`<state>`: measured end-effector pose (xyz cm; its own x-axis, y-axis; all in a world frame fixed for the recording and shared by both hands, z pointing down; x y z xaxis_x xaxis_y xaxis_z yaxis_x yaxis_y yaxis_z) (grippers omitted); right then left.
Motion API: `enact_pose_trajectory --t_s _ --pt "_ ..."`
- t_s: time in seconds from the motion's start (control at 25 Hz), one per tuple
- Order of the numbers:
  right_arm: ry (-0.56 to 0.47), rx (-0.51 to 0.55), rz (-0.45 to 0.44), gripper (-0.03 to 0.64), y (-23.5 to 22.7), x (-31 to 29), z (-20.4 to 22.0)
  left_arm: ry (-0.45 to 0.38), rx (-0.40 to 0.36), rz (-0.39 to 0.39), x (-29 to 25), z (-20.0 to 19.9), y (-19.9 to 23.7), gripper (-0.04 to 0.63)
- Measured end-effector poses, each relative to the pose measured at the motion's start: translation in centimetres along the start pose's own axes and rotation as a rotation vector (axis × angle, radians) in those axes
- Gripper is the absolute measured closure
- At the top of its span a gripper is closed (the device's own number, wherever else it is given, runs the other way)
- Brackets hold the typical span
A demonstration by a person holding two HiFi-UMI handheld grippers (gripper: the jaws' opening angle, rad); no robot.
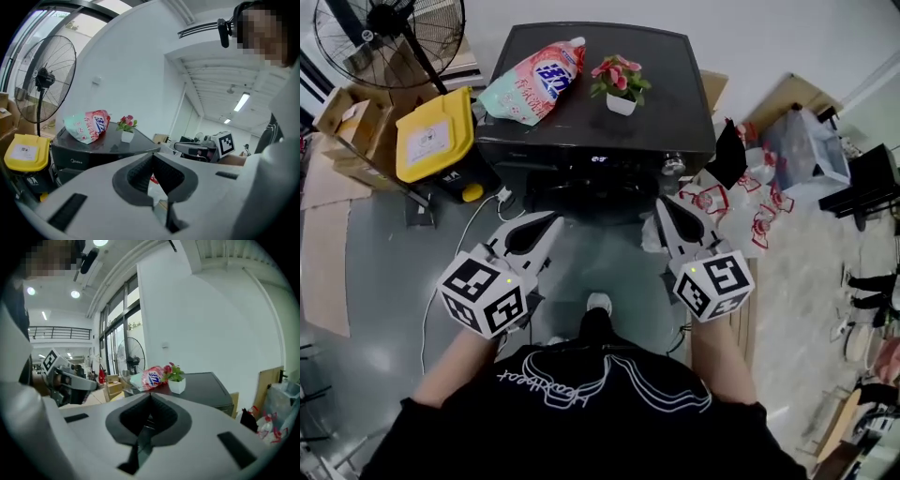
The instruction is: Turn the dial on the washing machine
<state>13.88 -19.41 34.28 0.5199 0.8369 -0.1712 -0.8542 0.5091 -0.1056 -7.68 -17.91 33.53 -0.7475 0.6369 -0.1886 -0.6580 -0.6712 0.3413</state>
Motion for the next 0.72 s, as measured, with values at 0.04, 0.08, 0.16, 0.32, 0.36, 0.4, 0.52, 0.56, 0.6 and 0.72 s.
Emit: enact_pose_trajectory --t_s 0.04,0.08,0.16,0.32,0.36,0.4,0.52,0.56,0.6,0.72 --pt "-0.006 -0.007 -0.029 0.624 1.4 0.7 -0.7 -0.003 -0.009 0.02 0.8 -0.4 -0.5 0.592" --pt "-0.012 -0.011 -0.057 0.624 2.8 1.3 -1.3 -0.007 -0.017 0.04 1.6 -0.8 -1.0 0.592" --pt "-0.046 -0.038 -0.109 0.623 5.3 2.6 -2.7 -0.015 -0.033 0.074 3.1 -1.6 -2.0 0.592" --pt "-0.165 -0.144 -0.218 0.621 10.0 5.4 -5.7 -0.047 -0.069 0.128 6.0 -3.3 -3.6 0.592" --pt "-0.177 -0.133 -0.233 0.621 11.0 6.1 -6.3 -0.058 -0.076 0.14 6.7 -3.7 -4.0 0.592" --pt "-0.181 -0.113 -0.244 0.62 12.0 6.6 -6.7 -0.068 -0.084 0.152 7.4 -4.1 -4.4 0.592" --pt "-0.183 -0.054 -0.256 0.614 14.2 7.7 -7.6 -0.093 -0.11 0.187 9.2 -4.8 -5.6 0.591" --pt "-0.188 -0.044 -0.257 0.614 14.7 8.0 -7.8 -0.099 -0.116 0.196 9.8 -5.0 -6.0 0.592" --pt "-0.194 -0.037 -0.257 0.614 15.2 8.2 -8.0 -0.105 -0.12 0.204 10.2 -5.2 -6.3 0.592" --pt "-0.203 -0.01 -0.24 0.614 16.0 8.6 -8.3 -0.114 -0.131 0.216 11.1 -5.7 -6.8 0.592"
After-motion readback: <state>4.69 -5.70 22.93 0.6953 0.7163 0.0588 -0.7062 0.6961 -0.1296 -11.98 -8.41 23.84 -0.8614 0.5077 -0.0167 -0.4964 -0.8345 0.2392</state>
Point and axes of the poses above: the fingertips, and each gripper's own axes: x backward along the fingers, y to its left, z out of its underside, the point moved 5 cm from there along x, backward along the fingers, and after that the axes turned 4 degrees about -y, right-handed, at the moved point
